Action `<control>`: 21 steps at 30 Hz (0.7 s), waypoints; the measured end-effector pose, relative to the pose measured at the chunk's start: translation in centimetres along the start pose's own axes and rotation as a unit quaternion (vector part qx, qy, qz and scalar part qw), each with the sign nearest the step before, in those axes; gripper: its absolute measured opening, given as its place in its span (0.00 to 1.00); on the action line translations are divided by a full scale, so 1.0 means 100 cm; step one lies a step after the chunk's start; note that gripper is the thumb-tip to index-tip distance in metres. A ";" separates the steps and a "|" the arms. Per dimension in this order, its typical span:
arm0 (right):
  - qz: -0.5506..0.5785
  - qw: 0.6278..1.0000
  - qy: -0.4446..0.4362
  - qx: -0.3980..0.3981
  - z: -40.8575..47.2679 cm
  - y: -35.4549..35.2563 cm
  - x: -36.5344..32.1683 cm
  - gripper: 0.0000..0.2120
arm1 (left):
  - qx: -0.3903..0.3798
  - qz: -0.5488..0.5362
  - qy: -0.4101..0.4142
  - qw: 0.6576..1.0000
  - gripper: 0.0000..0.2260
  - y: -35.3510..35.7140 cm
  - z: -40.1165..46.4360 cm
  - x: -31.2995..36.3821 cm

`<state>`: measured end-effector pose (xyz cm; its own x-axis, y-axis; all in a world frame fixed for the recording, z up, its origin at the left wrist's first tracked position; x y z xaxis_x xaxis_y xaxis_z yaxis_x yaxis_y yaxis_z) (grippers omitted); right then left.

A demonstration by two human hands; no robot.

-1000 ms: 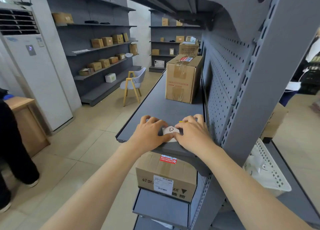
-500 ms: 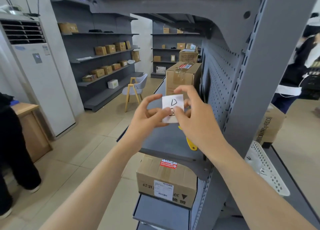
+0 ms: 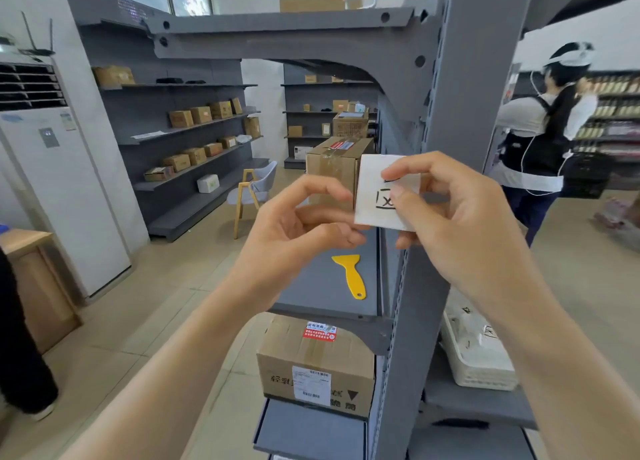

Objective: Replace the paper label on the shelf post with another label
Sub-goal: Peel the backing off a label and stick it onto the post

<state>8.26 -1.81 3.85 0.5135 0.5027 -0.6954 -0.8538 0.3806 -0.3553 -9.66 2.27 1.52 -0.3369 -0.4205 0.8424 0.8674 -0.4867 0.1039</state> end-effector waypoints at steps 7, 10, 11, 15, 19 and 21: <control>-0.014 1.000 0.002 0.007 -0.010 -0.027 0.002 0.08 | -0.015 0.008 -0.014 1.000 0.19 0.023 0.005 0.003; -0.023 1.000 -0.001 0.008 -0.012 -0.035 0.002 0.08 | -0.019 -0.018 -0.017 1.000 0.18 0.032 0.008 0.004; -0.023 1.000 -0.001 0.011 -0.012 -0.037 0.002 0.08 | -0.022 -0.024 -0.016 0.999 0.18 0.034 0.009 0.004; -0.028 0.999 -0.003 0.027 -0.012 -0.044 0.003 0.09 | -0.035 -0.024 -0.008 0.999 0.18 0.041 0.013 0.004; -0.043 0.999 0.003 0.033 -0.013 -0.049 0.006 0.08 | -0.043 -0.023 -0.008 0.999 0.18 0.046 0.016 0.002; -0.046 0.998 0.004 0.034 -0.014 -0.051 0.007 0.08 | -0.043 -0.010 -0.007 0.999 0.18 0.047 0.017 0.001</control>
<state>12.89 -4.47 4.32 0.5878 0.4572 -0.6674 -0.7955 0.4768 -0.3740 -4.96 1.24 2.96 -0.3480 -0.3993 0.8482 0.8253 -0.5597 0.0751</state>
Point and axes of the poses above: each hand's wrist, its own z-axis towards the middle knuckle, its own y-axis out of the palm, x = y × z, the point moved 3 cm from there along z, towards the middle knuckle, and after that the axes turned 6 degrees about -z, right-handed, at the moved point
